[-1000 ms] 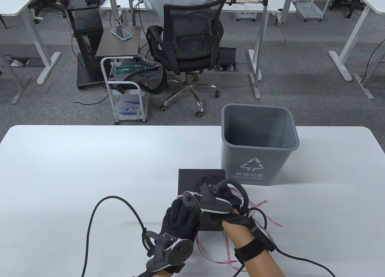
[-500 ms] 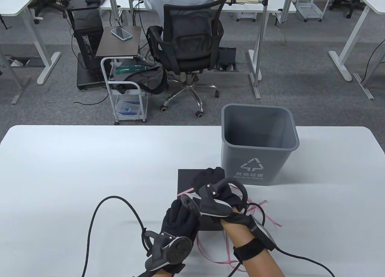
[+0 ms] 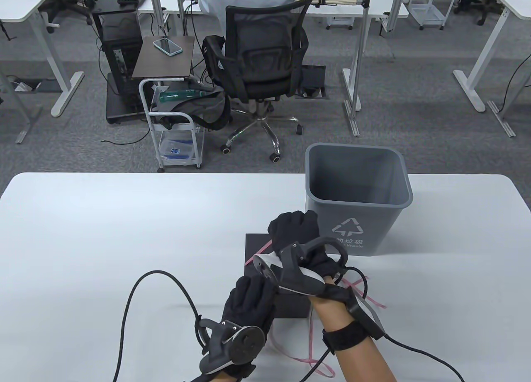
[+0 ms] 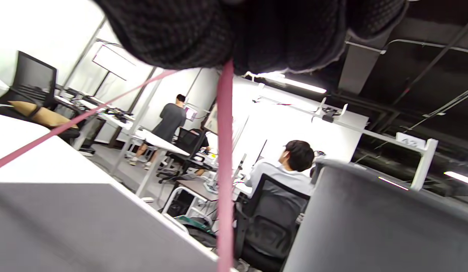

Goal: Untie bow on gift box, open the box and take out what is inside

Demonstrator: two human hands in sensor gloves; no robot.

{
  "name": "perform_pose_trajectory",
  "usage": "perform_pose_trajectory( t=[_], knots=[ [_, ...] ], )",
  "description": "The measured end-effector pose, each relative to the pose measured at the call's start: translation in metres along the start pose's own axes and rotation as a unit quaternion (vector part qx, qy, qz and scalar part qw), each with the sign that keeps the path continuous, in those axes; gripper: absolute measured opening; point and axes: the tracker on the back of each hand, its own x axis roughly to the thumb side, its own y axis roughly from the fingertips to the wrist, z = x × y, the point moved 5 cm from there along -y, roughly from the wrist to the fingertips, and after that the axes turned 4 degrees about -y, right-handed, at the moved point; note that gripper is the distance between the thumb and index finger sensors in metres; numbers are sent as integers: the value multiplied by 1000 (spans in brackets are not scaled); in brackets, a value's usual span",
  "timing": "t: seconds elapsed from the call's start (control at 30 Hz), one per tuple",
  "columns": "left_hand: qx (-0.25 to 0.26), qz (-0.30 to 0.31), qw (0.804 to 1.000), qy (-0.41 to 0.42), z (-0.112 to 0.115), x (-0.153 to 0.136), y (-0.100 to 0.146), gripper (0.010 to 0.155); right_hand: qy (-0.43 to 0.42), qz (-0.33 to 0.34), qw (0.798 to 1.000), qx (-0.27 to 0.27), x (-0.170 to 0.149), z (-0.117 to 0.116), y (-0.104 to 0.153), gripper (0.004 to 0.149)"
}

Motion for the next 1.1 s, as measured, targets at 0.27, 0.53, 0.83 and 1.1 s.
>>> perform_pose_trajectory(
  t=[0.27, 0.53, 0.83, 1.1],
  knots=[
    [-6, -2, 1000, 8, 1, -1, 0, 54, 81, -48, 994, 55, -13, -9, -41, 36],
    [-9, -2, 1000, 10, 1, -1, -1, 54, 94, -47, 989, 102, -3, -47, -61, 37],
    [-10, -2, 1000, 11, 1, -1, -1, 54, 179, -17, 969, 166, 5, -84, -49, 43],
    [-14, -2, 1000, 12, 2, -3, 0, 54, 19, -22, 992, 125, -17, -33, -3, 54]
  ],
)
